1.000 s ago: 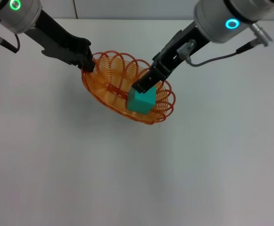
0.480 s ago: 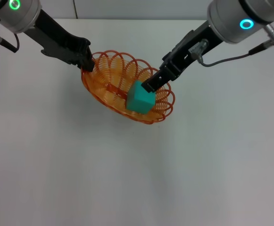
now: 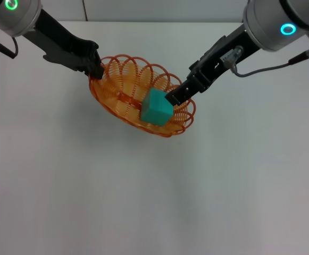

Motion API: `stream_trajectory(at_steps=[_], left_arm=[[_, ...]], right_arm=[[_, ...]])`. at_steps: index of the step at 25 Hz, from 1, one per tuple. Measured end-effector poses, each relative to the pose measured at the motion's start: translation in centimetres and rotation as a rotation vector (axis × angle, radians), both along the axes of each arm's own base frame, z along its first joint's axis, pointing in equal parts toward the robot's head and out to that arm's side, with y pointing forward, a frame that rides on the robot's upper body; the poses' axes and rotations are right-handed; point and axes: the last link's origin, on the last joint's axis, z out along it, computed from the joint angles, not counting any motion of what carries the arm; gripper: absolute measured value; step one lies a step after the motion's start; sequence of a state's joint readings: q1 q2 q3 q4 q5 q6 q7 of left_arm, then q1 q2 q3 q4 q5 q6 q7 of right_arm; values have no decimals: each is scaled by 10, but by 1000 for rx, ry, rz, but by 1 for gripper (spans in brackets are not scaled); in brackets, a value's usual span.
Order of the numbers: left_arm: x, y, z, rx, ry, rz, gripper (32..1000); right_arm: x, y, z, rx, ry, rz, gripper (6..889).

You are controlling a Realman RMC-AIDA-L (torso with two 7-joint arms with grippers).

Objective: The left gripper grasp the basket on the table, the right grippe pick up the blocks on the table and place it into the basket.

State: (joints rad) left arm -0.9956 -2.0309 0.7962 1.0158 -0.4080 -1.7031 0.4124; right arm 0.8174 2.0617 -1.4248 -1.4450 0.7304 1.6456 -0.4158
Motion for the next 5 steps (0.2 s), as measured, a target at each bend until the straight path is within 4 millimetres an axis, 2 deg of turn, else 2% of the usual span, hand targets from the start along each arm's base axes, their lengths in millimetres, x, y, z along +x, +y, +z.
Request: stream_trajectory(at_steps=[5], left_arm=[[-1,0,-1,-2,-1,1,94]], right_arm=[[2,0,0,-1,-1,-2,883]])
